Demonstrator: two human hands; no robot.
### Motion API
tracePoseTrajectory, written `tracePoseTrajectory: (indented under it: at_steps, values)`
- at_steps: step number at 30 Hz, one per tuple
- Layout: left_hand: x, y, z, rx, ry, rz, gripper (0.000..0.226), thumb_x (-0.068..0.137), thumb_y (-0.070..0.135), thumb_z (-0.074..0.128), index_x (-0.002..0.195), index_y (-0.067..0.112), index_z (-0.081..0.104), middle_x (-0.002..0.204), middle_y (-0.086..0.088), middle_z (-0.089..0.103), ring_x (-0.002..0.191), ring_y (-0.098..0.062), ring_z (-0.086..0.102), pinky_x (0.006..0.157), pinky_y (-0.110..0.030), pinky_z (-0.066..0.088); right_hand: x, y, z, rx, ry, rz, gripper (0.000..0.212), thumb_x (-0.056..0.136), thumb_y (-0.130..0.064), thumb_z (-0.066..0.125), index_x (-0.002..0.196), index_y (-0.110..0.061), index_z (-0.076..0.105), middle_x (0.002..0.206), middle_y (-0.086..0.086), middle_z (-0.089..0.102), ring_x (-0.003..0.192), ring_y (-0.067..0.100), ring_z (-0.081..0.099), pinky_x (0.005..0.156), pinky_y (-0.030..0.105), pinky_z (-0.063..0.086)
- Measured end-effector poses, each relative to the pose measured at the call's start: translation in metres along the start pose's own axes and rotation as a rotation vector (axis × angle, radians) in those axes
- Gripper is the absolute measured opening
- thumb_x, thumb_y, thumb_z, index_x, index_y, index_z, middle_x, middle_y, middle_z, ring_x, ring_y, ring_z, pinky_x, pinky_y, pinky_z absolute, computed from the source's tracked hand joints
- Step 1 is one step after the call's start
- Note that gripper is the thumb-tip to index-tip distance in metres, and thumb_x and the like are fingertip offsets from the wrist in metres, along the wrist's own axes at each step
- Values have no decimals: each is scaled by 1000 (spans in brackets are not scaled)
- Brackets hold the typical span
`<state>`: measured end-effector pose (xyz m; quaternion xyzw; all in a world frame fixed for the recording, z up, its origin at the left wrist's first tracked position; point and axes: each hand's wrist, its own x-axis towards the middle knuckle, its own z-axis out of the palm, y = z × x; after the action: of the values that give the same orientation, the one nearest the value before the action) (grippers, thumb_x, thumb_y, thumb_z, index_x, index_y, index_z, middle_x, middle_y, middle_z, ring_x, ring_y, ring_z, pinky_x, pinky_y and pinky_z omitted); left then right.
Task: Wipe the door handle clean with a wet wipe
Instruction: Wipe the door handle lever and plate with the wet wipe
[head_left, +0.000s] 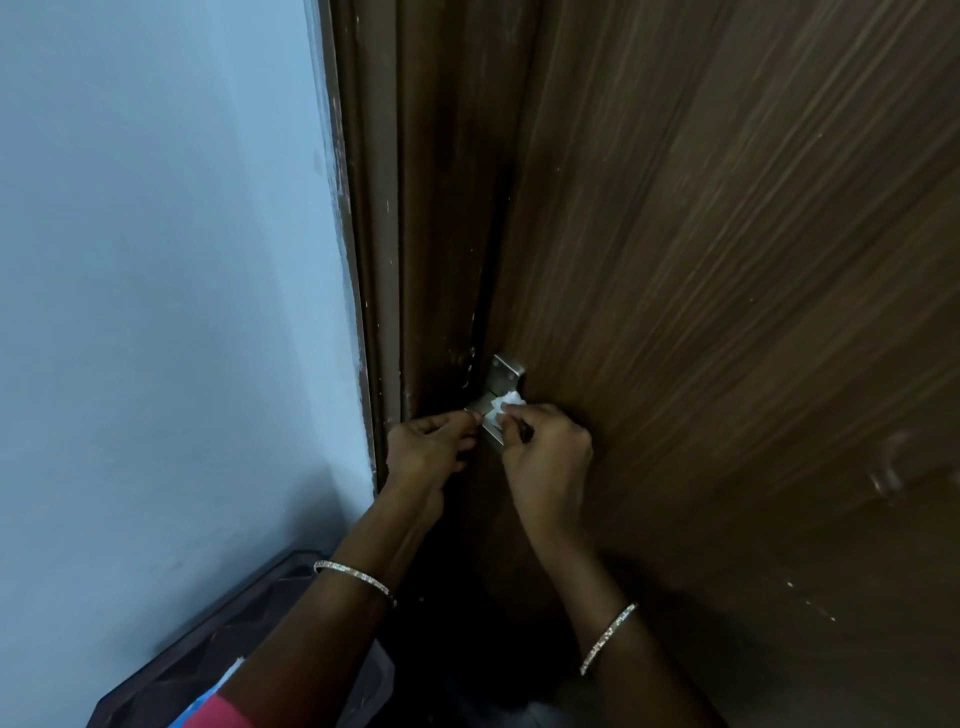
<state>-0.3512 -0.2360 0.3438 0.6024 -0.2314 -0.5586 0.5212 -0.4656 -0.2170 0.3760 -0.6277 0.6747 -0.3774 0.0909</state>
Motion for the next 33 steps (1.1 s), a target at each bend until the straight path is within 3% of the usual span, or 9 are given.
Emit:
tracePoseTrajectory:
  at_steps: [2, 4, 6, 8, 10, 15, 25, 30, 33]
  values:
    - [1, 2, 2, 9, 24, 5, 16, 77, 30, 81, 83, 16, 80, 79, 3, 79, 78, -12, 74, 56, -24, 50, 1, 0, 1, 42, -7, 41, 15, 92, -12, 69, 105, -13, 77, 100, -2, 78, 85, 3, 72, 62, -3, 37]
    - [2, 2, 2, 7, 28, 3, 17, 79, 30, 79, 86, 14, 79, 78, 2, 79, 73, -9, 73, 53, -21, 50, -4, 4, 4, 117, -27, 111, 16, 94, -16, 66, 81, -17, 76, 73, -4, 74, 58, -2, 63, 51, 3, 44]
    - [3, 0, 2, -8, 15, -1, 15, 82, 26, 77, 86, 12, 78, 74, 2, 78, 65, -6, 72, 49, -18, 51, -11, 11, 10, 297, -125, 351, 33, 96, -25, 63, 63, -21, 66, 60, -3, 65, 55, 4, 62, 64, 23, 58]
    - [2, -2, 0, -32, 0, 0, 13, 83, 22, 76, 83, 9, 78, 70, 0, 77, 61, -8, 71, 50, -18, 52, -11, 11, 14, 720, -220, 724, 24, 95, -28, 63, 72, -23, 70, 80, 3, 69, 81, 14, 69, 87, 41, 60]
    - [2, 0, 1, -39, -1, 2, 13, 82, 22, 78, 81, 9, 79, 67, -2, 76, 58, -7, 69, 49, -19, 51, -8, 12, 17, 1174, -252, 961, 15, 93, -25, 65, 98, -13, 73, 107, 14, 71, 105, 25, 68, 97, 42, 56]
    - [1, 0, 1, -3, 24, 12, 15, 80, 23, 78, 85, 9, 78, 68, 1, 76, 60, -5, 70, 52, -22, 50, -13, 18, 15, 1831, -186, 1176, 53, 80, -17, 70, 124, 9, 60, 129, 30, 63, 119, 41, 64, 107, 48, 49]
    - [-1, 2, -5, -72, -31, -57, 13, 78, 21, 81, 80, 10, 77, 75, -4, 78, 65, -10, 73, 58, -25, 58, -27, 34, 10, 1997, -273, 1182, 48, 86, -16, 62, 123, 14, 60, 129, 30, 64, 120, 42, 64, 112, 46, 44]
    - [-3, 6, -8, -95, -45, -83, 9, 80, 19, 79, 78, 10, 78, 72, -3, 77, 63, -9, 72, 55, -23, 58, -27, 33, 5, 1760, -244, 1068, 23, 83, -25, 73, 90, -5, 83, 113, 13, 76, 105, 23, 75, 99, 35, 53]
    - [-4, 7, -7, -87, -38, -75, 10, 80, 19, 77, 73, 13, 78, 70, -2, 77, 60, -7, 70, 52, -21, 55, -28, 28, 12, 1710, -234, 1188, 28, 74, -22, 79, 96, -5, 78, 102, 11, 76, 92, 19, 72, 86, 31, 55]
